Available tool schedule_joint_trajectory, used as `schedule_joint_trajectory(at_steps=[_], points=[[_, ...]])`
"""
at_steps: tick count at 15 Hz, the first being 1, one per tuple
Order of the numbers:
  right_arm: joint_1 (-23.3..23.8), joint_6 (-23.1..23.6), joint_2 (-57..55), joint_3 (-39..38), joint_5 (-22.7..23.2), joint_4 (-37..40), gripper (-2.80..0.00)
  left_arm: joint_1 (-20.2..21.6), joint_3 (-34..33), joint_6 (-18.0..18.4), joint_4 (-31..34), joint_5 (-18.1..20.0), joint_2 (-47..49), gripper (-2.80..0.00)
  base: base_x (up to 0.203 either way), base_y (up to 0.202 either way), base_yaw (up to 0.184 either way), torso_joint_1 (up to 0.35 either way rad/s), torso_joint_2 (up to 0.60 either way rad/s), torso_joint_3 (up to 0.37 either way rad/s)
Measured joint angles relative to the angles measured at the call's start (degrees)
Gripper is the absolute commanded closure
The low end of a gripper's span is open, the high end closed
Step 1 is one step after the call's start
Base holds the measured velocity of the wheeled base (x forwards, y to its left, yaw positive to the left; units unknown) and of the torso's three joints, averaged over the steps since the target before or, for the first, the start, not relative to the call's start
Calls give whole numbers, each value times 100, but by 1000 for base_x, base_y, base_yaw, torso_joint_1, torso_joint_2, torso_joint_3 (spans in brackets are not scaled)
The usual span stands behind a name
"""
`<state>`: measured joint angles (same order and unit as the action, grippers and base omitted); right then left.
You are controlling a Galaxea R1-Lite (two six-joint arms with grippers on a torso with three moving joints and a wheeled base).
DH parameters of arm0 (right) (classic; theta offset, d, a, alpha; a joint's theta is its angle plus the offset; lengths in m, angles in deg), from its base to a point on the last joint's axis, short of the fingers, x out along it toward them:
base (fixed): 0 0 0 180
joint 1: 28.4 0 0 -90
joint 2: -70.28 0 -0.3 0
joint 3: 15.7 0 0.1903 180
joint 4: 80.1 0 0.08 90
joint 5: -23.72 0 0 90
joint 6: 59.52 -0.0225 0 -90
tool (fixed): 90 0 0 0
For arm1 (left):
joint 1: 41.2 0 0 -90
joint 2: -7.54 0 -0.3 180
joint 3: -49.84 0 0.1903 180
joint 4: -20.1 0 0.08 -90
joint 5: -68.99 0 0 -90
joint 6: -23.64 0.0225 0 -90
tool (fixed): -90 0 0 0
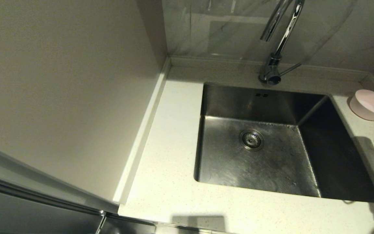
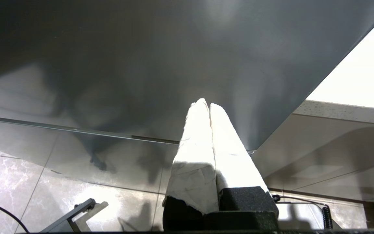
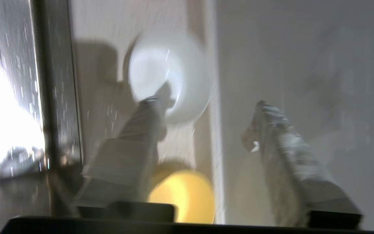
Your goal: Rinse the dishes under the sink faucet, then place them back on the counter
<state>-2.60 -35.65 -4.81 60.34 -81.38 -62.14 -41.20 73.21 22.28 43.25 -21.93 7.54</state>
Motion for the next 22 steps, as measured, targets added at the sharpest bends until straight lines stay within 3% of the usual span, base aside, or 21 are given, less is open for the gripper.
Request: schedule_joint_trajectory(at_steps=[4,6,8,10,11,14,18,22], points=[[-142,-726,12,1480,-20,643,0,0,0,-1,0,-1,0,0,0,0,0,0,0,0],[-418,-1553,41,2332,-174,1500,0,0,0,-2,0,0,0,0,0,0,0,0,0,0],[-1069,-2733,242,2844,-341,2705,0,0,0,-1,0,-1,0,0,0,0,0,0,0,0],[-1688,-3562,714,2831,-370,3636,0,0,0,0,-2,-1,0,0,0,0,0,0,0,0],[-1921,-3748,1070,2557,-347,3959,0,0,0,-1,-2,0,0,0,0,0,0,0,0,0],[-2282,-3475,2400,1258,-292,4238,0,0,0,-3,-2,-1,0,0,0,0,0,0,0,0],[-2302,-2809,4449,-362,-196,4143,0,-2,0,-2,-1,-1,0,0,0,0,0,0,0,0],[-2127,-2143,5578,-1568,-886,2857,0,-2,0,-3,-2,-3,0,0,0,0,0,0,0,0]])
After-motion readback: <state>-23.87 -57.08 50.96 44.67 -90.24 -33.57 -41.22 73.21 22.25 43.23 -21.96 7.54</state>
